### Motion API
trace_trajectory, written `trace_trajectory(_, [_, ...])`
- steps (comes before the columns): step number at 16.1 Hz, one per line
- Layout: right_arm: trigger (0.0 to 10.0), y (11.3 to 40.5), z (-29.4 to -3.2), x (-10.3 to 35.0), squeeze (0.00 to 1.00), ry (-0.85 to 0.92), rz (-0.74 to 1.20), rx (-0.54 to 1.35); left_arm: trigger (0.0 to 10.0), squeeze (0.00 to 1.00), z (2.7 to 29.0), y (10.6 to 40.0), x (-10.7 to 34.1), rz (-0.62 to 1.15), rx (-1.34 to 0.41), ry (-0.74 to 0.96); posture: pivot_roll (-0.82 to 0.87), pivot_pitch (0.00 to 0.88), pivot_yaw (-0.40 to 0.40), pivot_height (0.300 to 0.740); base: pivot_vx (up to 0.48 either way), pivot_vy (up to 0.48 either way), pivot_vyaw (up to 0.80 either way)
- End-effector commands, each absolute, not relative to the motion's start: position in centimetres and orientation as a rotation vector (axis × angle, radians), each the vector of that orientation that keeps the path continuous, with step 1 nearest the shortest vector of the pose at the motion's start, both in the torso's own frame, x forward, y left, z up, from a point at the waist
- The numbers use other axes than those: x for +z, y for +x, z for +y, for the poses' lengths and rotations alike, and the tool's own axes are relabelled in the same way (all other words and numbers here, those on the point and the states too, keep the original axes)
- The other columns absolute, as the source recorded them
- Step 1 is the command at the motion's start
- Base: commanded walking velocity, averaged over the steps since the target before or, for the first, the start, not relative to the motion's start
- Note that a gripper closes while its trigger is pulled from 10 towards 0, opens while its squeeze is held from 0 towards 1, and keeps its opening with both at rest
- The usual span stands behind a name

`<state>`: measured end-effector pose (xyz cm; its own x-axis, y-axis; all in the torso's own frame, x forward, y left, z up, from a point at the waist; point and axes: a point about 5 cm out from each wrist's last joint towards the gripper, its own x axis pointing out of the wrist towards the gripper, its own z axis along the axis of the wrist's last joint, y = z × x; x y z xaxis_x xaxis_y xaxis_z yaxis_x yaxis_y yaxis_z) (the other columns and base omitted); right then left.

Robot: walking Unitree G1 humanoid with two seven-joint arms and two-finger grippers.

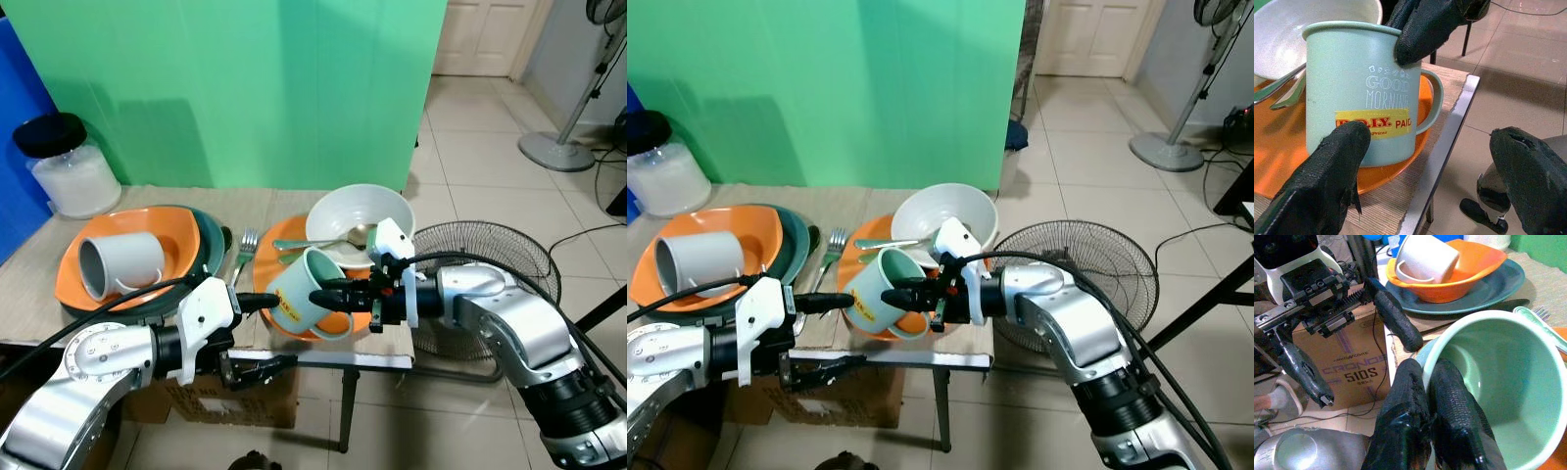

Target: Setting the table

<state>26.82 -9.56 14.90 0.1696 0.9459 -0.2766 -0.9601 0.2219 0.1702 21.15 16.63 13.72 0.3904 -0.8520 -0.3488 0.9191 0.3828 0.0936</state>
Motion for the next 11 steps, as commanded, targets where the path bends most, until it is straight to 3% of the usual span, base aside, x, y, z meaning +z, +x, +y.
trace_trajectory(1, [0.0, 26.2, -9.4, 15.1, 0.0, -0.03, 0.351, 1.396, 10.0, 0.07, 16.9, 21.1, 14.4, 0.238, -1.137, 0.313, 0.06, 0.0, 0.043, 0.74, 0.0, 0.0, 0.0])
trace_trajectory(11, [0.0, 26.0, -10.9, 18.6, 0.0, 0.052, 0.157, 1.254, 10.0, 0.05, 18.0, 21.7, 20.3, 0.057, -1.073, 0.173, 0.08, 0.0, 0.04, 0.74, 0.0, 0.0, 0.0])
